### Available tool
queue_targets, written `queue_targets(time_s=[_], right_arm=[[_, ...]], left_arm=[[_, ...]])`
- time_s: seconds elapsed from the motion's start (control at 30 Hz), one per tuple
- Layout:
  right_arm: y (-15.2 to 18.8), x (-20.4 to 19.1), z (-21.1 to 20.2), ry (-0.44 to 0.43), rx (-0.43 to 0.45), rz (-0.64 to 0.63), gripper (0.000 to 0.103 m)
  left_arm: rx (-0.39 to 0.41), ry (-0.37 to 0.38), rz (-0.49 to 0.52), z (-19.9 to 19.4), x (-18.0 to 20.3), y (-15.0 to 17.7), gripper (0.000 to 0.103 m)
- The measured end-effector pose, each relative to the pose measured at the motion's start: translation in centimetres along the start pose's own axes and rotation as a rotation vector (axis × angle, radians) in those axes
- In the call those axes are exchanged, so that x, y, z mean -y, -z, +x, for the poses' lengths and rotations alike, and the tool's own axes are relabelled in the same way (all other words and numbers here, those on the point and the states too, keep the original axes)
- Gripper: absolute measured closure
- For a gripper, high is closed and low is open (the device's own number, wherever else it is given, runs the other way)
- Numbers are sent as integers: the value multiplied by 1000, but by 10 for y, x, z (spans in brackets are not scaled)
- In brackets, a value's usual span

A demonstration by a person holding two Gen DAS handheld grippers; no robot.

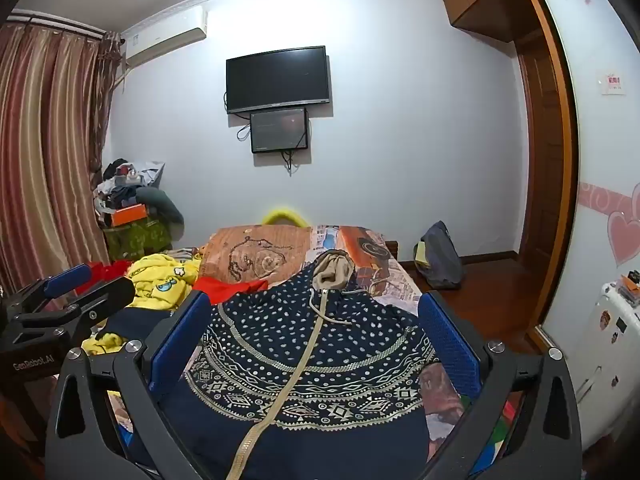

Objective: Fold large clothes

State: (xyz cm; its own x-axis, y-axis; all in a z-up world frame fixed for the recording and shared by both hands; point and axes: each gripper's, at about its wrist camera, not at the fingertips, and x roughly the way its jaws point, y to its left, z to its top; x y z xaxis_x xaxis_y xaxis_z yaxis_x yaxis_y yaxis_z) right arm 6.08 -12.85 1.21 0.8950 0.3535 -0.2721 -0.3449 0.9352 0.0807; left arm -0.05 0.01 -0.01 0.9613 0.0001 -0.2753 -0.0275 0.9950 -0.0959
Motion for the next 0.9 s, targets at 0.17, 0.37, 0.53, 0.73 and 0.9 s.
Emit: queue_targets(time_s=[0.17,0.37,0.53,0.73,0.9], right_arm=[[0,0,0,1,2,3,0],[-1,2,1,-1,-2,8,0],[-2,1,1,0,-5,2,0],[2,0,1,4,-4,-3,0],[1,1,1,2,-6,-3,0]], left_arm=[[-10,11,-2,-2,-3,0,0],[-12,1,-9,0,-5,-1,0],[-9,-5,3,0,-1,3,0],[-10,-3,2,-1,-2,3,0],[-12,-3,1,0,-2,4,0]])
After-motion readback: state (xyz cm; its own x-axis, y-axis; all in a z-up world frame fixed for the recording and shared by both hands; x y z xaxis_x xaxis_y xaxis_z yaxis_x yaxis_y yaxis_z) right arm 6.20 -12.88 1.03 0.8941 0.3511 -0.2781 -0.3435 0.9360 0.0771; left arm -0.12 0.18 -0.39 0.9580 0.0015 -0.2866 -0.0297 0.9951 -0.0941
